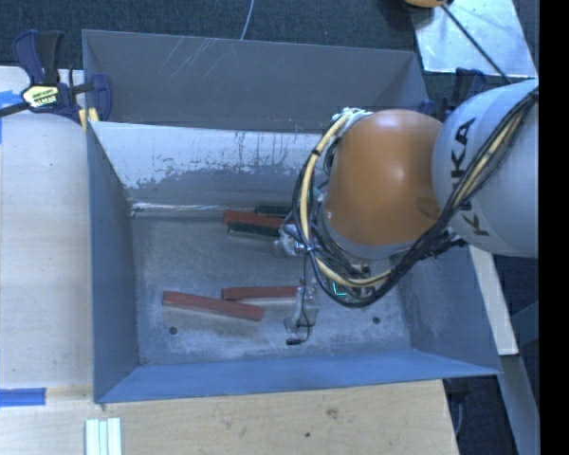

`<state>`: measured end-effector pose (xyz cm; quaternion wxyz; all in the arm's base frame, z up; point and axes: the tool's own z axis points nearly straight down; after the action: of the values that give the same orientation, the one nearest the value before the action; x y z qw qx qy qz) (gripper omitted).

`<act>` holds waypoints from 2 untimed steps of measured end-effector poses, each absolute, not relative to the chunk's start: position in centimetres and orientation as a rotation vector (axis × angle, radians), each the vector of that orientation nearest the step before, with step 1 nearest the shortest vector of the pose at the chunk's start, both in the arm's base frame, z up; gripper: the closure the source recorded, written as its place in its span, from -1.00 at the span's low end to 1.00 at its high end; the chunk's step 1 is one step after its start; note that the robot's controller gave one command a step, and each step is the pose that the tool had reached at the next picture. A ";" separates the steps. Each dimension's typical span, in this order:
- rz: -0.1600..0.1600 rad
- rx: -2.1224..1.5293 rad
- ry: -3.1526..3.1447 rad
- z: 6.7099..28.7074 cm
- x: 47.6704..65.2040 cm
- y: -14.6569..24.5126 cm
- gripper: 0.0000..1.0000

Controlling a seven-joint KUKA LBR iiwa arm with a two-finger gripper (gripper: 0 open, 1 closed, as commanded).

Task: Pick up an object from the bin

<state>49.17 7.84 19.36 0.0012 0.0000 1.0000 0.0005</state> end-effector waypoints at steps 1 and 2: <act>-0.003 -0.015 3.144 11.4 52.3 8.3 -1.00; 0.000 0.334 3.126 9.1 52.4 12.0 1.00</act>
Offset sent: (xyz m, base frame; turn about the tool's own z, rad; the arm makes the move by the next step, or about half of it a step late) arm 0.0319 0.0413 -0.1027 0.2132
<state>52.38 11.95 9.09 -0.0009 0.1062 0.9943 -0.0001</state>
